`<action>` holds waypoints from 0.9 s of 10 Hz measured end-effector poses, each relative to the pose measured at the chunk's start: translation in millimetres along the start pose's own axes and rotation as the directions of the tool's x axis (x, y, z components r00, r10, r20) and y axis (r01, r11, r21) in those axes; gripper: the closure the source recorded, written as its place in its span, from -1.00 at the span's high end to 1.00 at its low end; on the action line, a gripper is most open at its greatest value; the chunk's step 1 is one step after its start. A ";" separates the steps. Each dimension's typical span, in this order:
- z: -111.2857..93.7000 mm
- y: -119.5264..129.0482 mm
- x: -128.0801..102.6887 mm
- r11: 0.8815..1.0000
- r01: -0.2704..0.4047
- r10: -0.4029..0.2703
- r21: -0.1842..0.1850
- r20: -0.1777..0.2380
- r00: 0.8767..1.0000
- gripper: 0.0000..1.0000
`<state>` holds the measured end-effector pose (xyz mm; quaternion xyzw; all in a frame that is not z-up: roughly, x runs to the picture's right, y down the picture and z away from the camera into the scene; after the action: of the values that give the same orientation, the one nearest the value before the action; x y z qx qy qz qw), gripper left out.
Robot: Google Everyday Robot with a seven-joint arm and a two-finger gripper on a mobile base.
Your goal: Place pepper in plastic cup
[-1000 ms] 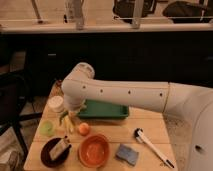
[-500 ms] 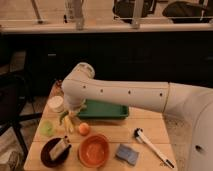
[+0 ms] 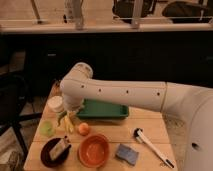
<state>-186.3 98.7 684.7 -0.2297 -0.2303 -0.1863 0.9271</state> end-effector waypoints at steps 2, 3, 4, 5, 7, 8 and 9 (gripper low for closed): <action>11.6 -13.1 -31.3 0.995 0.100 -0.099 -0.020 0.023 0.995 -1.00; 18.1 -19.2 -44.5 0.988 0.152 -0.151 -0.030 0.029 0.988 -1.00; 24.1 -24.2 -57.1 0.978 0.202 -0.201 -0.044 0.037 0.979 -1.00; 32.3 -29.6 -71.8 0.963 0.261 -0.258 -0.062 0.049 0.965 -1.00; 45.5 -35.0 -88.7 0.939 0.332 -0.327 -0.089 0.066 0.943 -1.00; 54.0 -36.4 -95.6 0.926 0.363 -0.357 -0.103 0.076 0.931 -1.00; 60.0 -37.2 -100.5 0.915 0.386 -0.378 -0.113 0.084 0.922 -1.00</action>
<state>-306.4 122.8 693.2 -0.2445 -0.2862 -0.3712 0.8488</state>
